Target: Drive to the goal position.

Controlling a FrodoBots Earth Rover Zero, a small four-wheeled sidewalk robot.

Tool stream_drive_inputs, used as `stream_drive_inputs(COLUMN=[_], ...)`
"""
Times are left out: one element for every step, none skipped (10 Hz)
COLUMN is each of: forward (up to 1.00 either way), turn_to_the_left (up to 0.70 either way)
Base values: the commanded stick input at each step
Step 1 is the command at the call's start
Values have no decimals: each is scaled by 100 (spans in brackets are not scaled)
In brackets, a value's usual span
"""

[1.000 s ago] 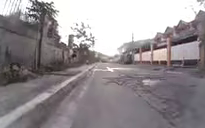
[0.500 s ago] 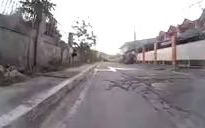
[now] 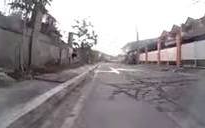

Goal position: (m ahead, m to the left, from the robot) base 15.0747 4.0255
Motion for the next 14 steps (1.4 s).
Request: stream_drive_inputs(forward=[100, 100, 100, 100, 100, 100, 100, 100, 100, 100, 100, 100, 100, 100], turn_to_the_left=[0, -20, -35, -40, -26, -8, 0, 0, 0, 0, 0, 0, 0, 0])
